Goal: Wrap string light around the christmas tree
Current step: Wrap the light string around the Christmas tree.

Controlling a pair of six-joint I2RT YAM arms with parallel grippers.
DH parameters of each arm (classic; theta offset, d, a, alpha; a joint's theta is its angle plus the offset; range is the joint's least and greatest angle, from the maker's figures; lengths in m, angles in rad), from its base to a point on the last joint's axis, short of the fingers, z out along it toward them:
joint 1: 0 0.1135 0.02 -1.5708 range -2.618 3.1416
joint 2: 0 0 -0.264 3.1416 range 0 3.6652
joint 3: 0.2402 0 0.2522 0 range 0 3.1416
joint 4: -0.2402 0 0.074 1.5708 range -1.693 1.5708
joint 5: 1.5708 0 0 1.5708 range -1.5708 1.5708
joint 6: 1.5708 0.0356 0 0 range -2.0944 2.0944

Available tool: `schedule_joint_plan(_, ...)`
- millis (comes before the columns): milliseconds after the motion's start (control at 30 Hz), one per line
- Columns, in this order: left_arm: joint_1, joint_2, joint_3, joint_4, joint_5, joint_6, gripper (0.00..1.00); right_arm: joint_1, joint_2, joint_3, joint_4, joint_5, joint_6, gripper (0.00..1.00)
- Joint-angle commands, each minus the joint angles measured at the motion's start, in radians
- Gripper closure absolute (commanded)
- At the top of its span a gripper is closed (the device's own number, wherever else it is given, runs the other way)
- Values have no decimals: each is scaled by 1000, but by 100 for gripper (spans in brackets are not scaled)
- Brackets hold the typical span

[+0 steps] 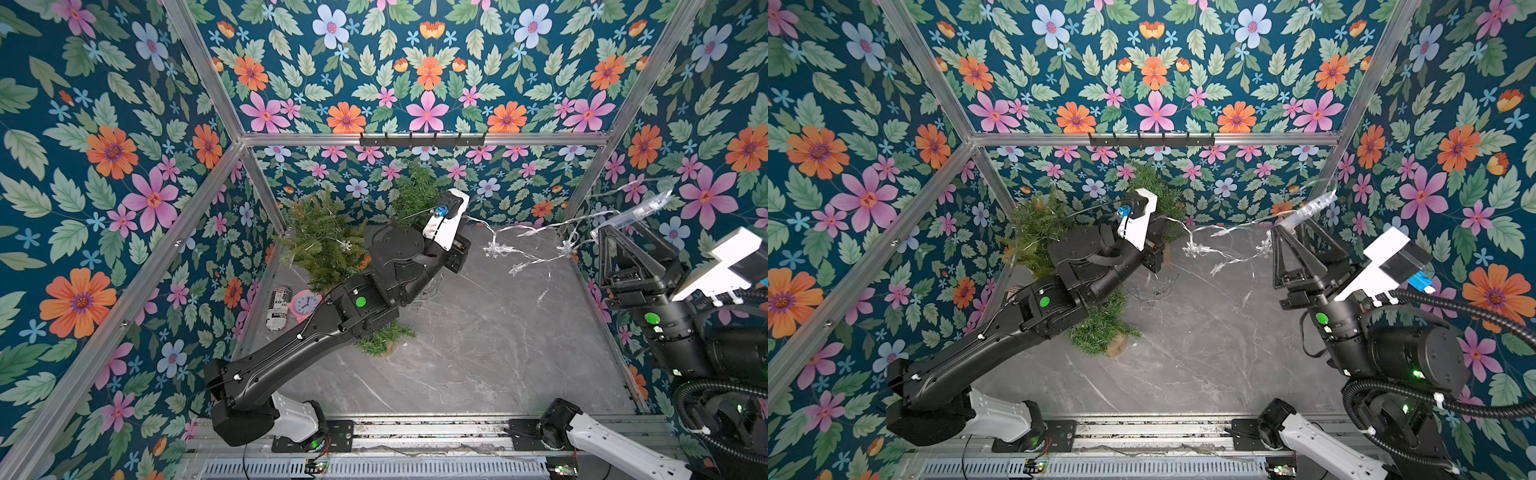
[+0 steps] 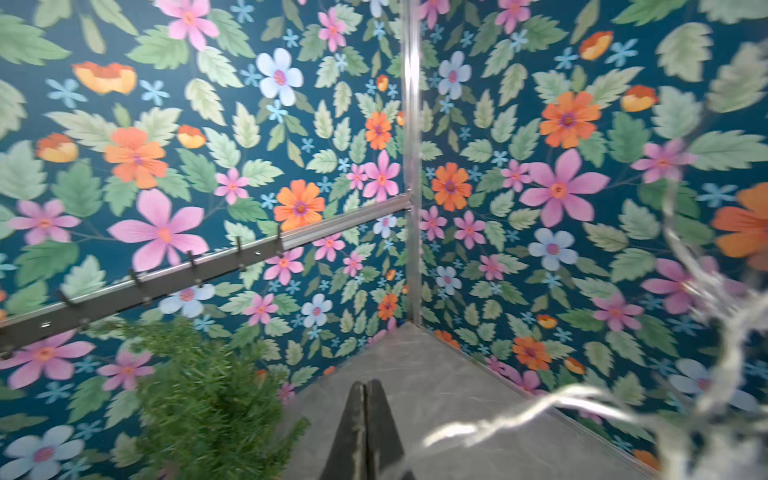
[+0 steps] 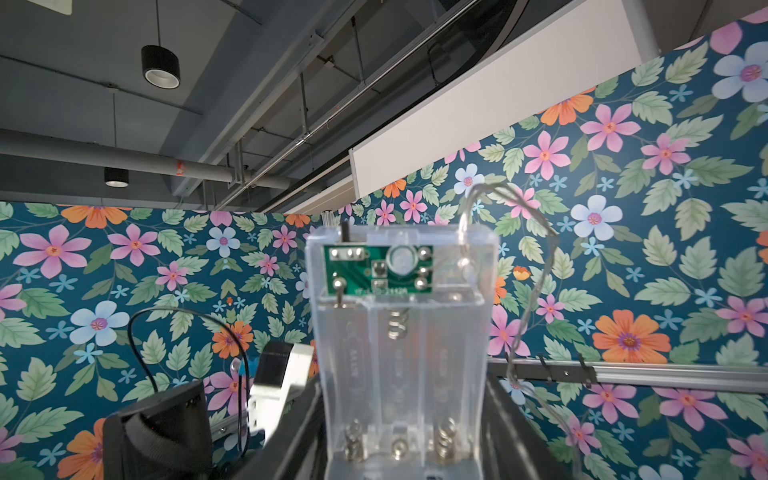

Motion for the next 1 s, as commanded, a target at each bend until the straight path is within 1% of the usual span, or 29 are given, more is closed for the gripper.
schedule_joint_plan(0, 63, 34, 55, -30, -106, 22, 100, 1, -61, -53, -22, 50, -9, 63)
schedule_joint_plan(133, 193, 74, 132, -33, 2, -71, 100, 1, -143, -126, -118, 88, 26, 63)
schedule_joint_plan(233, 226, 106, 181, 6, 59, -69, 100, 1, -195, -204, -167, 126, 43, 63)
schedule_joint_plan(333, 233, 149, 256, 12, 51, -55, 100, 2, -225, -265, -236, 168, 61, 63)
schedule_joint_plan(467, 254, 190, 348, 10, 15, -53, 100, 1, -254, -344, -320, 264, 91, 64)
schedule_joint_plan(533, 263, 195, 369, 20, 0, -44, 100, 1, -272, -386, -336, 335, 118, 64)
schedule_joint_plan(633, 276, 190, 363, 28, -12, -46, 100, 1, -294, -412, -346, 440, 179, 65)
schedule_joint_plan(700, 274, 184, 343, -1, 49, -59, 100, 1, -300, -414, -322, 465, 198, 66)
schedule_joint_plan(767, 272, 177, 313, -59, 178, -83, 100, 1, -284, -407, -270, 466, 208, 67)
schedule_joint_plan(833, 247, 170, 280, -109, 288, -73, 100, 1, -242, -384, -211, 439, 184, 67)
schedule_joint_plan(900, 190, 164, 233, -145, 297, -6, 100, 1, -177, -332, -185, 416, 175, 67)
schedule_joint_plan(967, 105, 170, 207, -187, 256, 102, 100, 1, -101, -263, -156, 382, 145, 68)
